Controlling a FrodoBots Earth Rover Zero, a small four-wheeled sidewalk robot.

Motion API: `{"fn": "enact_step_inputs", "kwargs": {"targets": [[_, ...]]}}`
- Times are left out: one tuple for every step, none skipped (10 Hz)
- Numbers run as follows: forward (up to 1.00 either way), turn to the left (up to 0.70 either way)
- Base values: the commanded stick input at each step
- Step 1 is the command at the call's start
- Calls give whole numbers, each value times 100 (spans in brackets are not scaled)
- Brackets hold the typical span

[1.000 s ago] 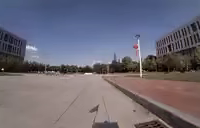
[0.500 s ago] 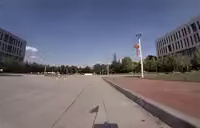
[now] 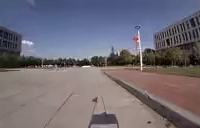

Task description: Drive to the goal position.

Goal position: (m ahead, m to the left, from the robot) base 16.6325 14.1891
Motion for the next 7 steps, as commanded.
{"fn": "enact_step_inputs", "kwargs": {"targets": [[70, 0], [70, 0], [70, 0], [70, 0], [70, 0], [70, 0], [70, 0]]}}
